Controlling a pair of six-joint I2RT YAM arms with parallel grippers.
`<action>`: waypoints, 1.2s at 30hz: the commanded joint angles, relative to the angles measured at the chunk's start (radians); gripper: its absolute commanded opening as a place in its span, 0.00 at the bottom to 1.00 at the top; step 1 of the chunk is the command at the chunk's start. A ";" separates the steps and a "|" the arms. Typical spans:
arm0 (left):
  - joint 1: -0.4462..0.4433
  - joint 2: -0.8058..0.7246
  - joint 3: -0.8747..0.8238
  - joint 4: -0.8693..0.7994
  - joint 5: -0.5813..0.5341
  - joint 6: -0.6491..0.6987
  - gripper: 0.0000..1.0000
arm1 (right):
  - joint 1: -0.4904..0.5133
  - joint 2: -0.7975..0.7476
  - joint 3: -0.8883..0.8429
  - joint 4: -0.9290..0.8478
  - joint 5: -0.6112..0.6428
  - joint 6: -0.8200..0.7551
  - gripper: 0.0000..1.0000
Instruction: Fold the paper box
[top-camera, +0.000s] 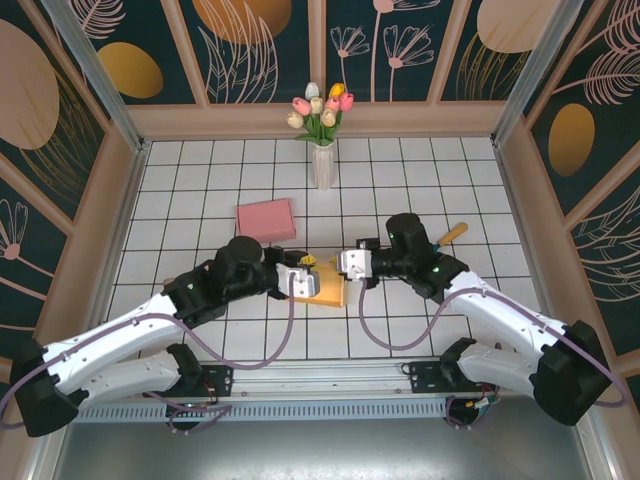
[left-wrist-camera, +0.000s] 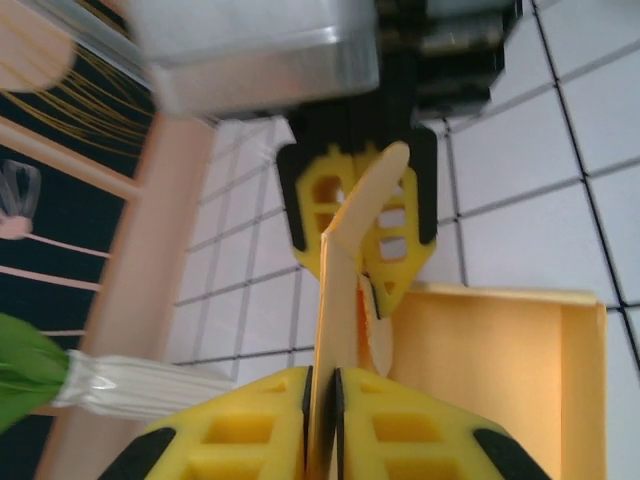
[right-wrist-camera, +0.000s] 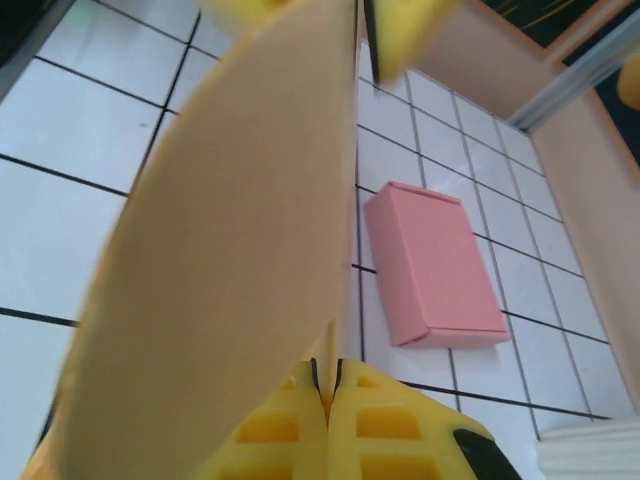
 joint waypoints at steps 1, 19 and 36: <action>-0.002 -0.077 -0.001 0.230 -0.060 -0.110 0.16 | -0.062 -0.020 -0.006 0.034 -0.036 0.081 0.00; 0.213 0.208 0.376 -0.167 -0.691 -1.349 0.72 | -0.122 -0.146 -0.128 0.207 0.018 0.148 0.00; 0.314 0.364 0.224 -0.062 -0.132 -1.596 0.76 | -0.096 -0.164 -0.255 0.391 0.043 0.280 0.00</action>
